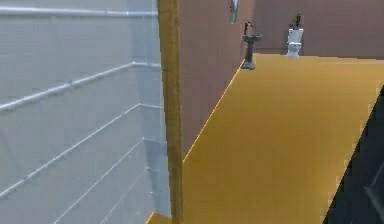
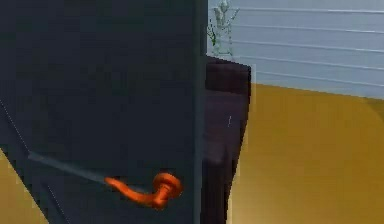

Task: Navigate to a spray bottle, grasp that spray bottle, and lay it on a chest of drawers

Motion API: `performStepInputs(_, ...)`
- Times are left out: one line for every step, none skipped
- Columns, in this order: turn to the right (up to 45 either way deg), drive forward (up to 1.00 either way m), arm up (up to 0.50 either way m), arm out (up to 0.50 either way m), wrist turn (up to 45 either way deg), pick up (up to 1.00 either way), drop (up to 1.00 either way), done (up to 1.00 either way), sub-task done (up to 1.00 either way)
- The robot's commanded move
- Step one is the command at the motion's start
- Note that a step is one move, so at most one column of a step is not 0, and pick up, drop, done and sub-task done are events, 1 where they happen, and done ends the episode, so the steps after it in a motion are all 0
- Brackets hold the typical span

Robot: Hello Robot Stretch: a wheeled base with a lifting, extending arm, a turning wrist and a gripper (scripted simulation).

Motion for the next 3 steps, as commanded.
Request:
performStepInputs(21.0, 0.00, 0.00, 0.00, 0.0, 0.00, 0.00, 0.00, 0.00)
performStepInputs(0.0, 1.00, 0.00, 0.00, 0.0, 0.00, 0.00, 0.00, 0.00)
performStepInputs(3.0, 0.00, 0.00, 0.00, 0.0, 0.00, 0.00, 0.00, 0.00)
